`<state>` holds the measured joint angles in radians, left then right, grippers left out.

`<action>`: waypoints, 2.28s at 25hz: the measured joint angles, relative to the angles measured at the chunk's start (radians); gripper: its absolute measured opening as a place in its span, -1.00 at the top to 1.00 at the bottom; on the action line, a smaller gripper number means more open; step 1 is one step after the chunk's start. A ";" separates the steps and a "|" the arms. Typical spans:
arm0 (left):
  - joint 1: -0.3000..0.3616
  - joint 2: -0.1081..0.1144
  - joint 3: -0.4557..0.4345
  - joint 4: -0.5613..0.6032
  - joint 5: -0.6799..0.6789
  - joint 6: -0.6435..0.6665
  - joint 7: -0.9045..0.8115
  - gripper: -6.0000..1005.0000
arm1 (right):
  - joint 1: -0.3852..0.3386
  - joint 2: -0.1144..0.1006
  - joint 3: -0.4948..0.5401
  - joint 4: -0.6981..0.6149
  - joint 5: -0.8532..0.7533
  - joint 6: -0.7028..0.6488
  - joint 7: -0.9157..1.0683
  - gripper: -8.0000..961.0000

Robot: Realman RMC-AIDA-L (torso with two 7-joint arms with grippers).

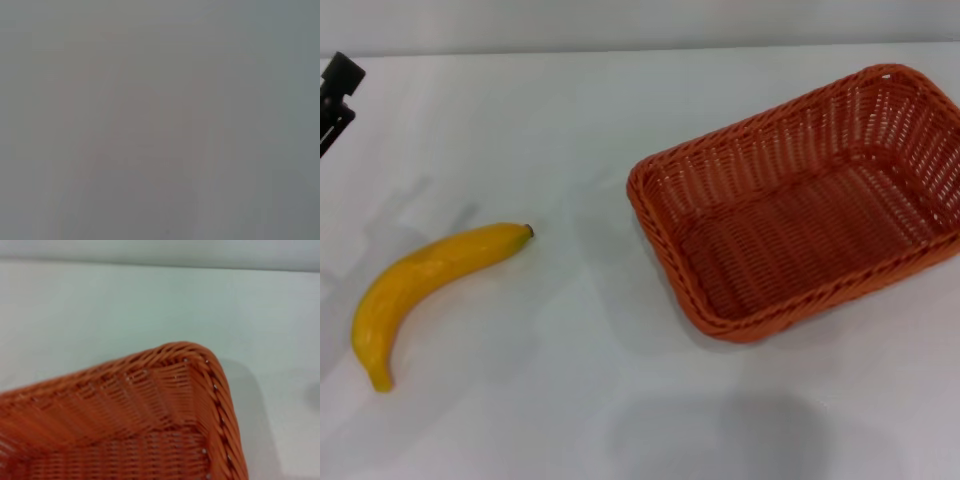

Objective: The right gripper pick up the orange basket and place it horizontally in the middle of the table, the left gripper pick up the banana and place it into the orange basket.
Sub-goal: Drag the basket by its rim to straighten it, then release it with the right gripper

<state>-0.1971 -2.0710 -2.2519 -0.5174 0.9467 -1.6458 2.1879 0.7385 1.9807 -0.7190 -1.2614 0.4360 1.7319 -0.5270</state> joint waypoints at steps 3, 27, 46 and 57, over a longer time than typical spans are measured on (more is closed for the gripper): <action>0.000 0.000 0.000 -0.009 0.000 0.002 -0.003 -0.61 | -0.067 0.016 0.036 -0.056 0.067 0.016 0.047 0.61; 0.020 0.014 0.001 -0.087 0.018 -0.002 -0.059 -0.61 | -0.494 0.033 -0.288 -0.144 0.602 -0.276 0.166 0.62; 0.027 0.008 -0.006 -0.087 0.039 -0.014 -0.059 -0.61 | -0.530 0.029 -0.305 -0.160 0.655 -0.224 0.091 0.61; 0.027 0.006 -0.006 -0.087 0.041 -0.014 -0.061 -0.61 | -0.505 0.023 -0.216 -0.060 0.689 -0.157 0.024 0.39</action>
<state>-0.1702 -2.0647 -2.2580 -0.6044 0.9879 -1.6600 2.1272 0.2332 2.0035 -0.9349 -1.3216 1.1250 1.5747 -0.5035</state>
